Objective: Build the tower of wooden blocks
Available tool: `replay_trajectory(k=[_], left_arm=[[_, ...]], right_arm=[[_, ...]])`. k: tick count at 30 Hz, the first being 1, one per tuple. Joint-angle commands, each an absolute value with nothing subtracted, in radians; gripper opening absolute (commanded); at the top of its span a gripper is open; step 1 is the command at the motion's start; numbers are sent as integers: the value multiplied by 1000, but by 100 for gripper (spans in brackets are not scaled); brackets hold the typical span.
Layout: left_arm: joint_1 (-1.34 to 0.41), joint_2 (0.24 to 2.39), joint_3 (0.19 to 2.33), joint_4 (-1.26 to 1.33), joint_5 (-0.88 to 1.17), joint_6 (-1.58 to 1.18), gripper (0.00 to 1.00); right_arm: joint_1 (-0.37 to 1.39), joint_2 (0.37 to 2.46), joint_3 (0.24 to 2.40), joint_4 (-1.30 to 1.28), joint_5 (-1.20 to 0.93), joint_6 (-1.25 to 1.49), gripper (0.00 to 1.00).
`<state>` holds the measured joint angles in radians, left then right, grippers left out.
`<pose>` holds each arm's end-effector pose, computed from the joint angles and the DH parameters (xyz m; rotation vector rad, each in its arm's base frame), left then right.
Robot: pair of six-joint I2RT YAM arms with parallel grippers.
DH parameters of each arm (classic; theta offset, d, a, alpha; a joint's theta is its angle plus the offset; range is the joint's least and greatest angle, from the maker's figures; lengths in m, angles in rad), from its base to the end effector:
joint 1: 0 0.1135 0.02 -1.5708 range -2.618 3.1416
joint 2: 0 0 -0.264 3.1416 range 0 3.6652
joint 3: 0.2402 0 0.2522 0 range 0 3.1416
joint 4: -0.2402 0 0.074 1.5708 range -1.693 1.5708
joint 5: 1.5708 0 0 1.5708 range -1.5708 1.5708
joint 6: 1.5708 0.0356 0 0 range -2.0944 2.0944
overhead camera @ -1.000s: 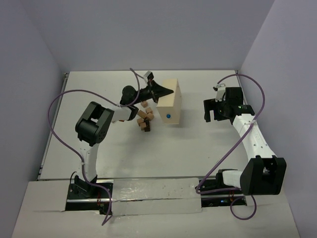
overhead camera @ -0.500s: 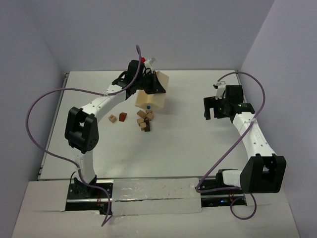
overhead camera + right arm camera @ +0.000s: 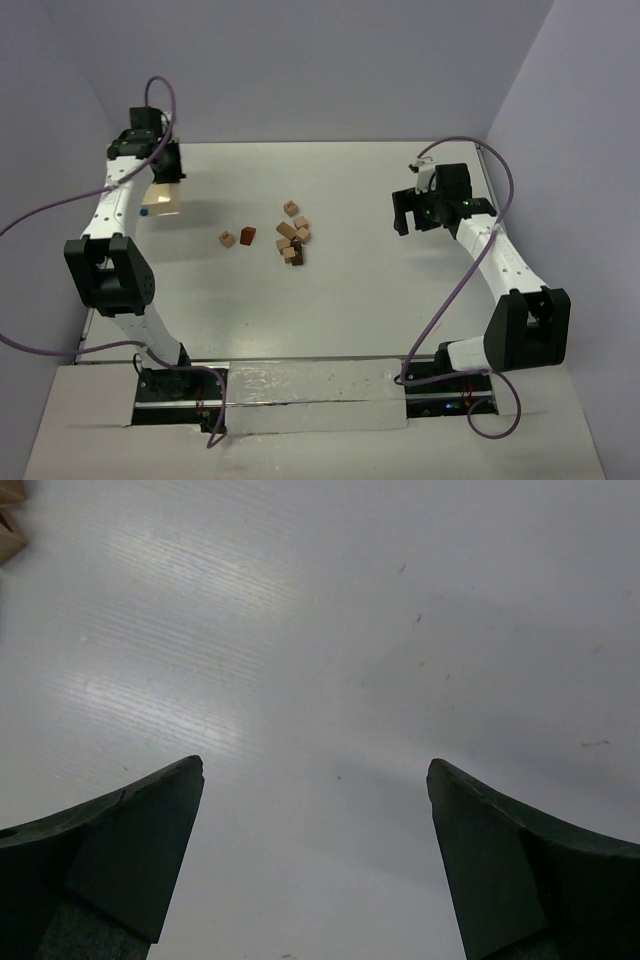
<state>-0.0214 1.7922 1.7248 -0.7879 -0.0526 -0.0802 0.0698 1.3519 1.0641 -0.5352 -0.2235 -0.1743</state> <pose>0.3982 -0.0067 0.3317 -0.0951 2.4227 0.0177 0.2873 0.0280 0.2795 -0.3931 2.3455 0.2176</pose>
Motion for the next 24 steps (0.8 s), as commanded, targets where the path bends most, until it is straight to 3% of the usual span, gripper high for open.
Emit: replay_trajectory(k=[1,11,24], left_arm=[[57,1829,1772,-905,-51,64,0],[98,2106,1873,-855,-8,52,0],[106,2174,1781,-752,14,21,7]], right_arm=[[97,1387,1148,-467,-243,-156,100],[112,1488,1277,-492,-242,-143,100],[130,1516,1312,-500,-236,-137,100]])
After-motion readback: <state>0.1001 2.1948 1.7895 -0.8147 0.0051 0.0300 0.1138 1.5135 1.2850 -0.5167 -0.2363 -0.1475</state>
